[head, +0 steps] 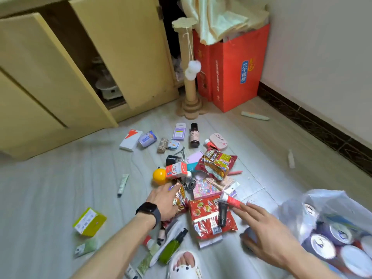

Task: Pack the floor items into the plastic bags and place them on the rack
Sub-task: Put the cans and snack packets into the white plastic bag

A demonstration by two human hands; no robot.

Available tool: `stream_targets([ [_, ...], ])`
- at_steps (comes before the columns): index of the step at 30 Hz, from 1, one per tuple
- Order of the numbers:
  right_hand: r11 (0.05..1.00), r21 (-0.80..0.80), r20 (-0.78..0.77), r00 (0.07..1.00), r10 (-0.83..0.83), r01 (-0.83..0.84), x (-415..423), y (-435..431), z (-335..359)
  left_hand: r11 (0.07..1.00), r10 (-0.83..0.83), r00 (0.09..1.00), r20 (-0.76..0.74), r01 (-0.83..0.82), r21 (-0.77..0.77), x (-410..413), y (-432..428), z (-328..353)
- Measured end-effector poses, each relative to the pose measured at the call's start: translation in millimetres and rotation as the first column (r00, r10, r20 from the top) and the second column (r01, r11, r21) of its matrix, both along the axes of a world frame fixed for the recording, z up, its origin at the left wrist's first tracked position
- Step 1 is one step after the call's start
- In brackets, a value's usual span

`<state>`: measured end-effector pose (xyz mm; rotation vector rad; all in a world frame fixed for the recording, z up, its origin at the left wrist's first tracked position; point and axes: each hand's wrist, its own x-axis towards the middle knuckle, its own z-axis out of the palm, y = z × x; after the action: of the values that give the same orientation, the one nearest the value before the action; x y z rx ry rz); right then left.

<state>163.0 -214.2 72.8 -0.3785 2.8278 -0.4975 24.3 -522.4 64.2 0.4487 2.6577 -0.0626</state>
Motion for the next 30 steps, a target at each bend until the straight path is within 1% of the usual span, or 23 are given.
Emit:
stream_targets([
  [2,0.996,0.055,0.063,0.996,0.070,-0.073,-11,-22,-22,0.993,0.112,0.992,0.057,-0.111,-0.030,7,-19,-31],
  [4,0.986,0.097,0.068,0.990,0.127,-0.133,-29,-43,-43,0.978,0.208,0.974,0.089,-0.205,-0.046,5,-32,-55],
  [6,0.968,0.139,0.130,0.973,0.192,-0.209,-44,-64,-59,0.966,0.256,0.962,0.098,-0.250,-0.068,1,-41,-73],
  [8,0.945,0.178,0.165,0.955,0.247,-0.275,-58,-83,-72,0.966,0.250,0.966,0.063,-0.244,-0.091,-3,-45,-86],
  [10,0.929,0.199,0.158,0.946,0.282,-0.311,-67,-97,-86,0.970,0.225,0.973,0.042,-0.220,-0.101,-8,-46,-96],
  [13,0.918,0.259,0.172,0.949,0.264,-0.302,-73,-107,-107,0.978,0.176,0.981,0.079,-0.165,-0.129,-15,-46,-106],
  [16,0.906,0.321,0.190,0.956,0.223,-0.275,-75,-108,-123,0.977,0.171,0.977,0.128,-0.151,-0.150,-19,-48,-113],
  [18,0.902,0.321,0.211,0.950,0.230,-0.289,-78,-108,-124,0.978,0.170,0.976,0.140,-0.150,-0.142,-23,-48,-116],
  [20,0.909,0.291,0.198,0.948,0.248,-0.299,-83,-106,-119,0.981,0.143,0.984,0.104,-0.127,-0.144,-25,-46,-117],
  [22,0.950,0.195,0.147,0.965,0.218,-0.245,-89,-100,-107,0.982,0.117,0.992,0.055,-0.107,-0.157,-24,-44,-118],
  [23,0.979,0.111,0.113,0.981,0.158,-0.171,-91,-95,-99,0.982,0.123,0.991,0.047,-0.114,-0.150,-23,-44,-119],
  [24,0.998,0.004,0.080,0.995,0.060,-0.060,-93,-90,-91,0.983,0.145,0.988,0.059,-0.137,-0.125,-22,-45,-120],
  [25,0.989,-0.121,0.062,0.995,-0.075,0.082,-95,-83,-82,0.982,0.172,0.982,0.083,-0.164,-0.092,-22,-47,-121],
  [26,0.940,-0.250,0.070,0.972,-0.222,0.233,-96,-75,-71,0.981,0.184,0.978,0.102,-0.177,-0.075,-21,-50,-122],
  [27,0.854,-0.367,0.114,0.929,-0.352,0.369,-96,-67,-61,0.983,0.176,0.979,0.106,-0.168,-0.081,-22,-52,-123],
  [28,0.754,-0.464,0.180,0.883,-0.434,0.465,-95,-59,-52,0.984,0.160,0.982,0.103,-0.150,-0.096,-23,-53,-124],
  [30,0.556,-0.617,0.307,0.820,-0.482,0.557,-87,-43,-35,0.986,0.133,0.987,0.089,-0.122,-0.116,-23,-54,-123],
])
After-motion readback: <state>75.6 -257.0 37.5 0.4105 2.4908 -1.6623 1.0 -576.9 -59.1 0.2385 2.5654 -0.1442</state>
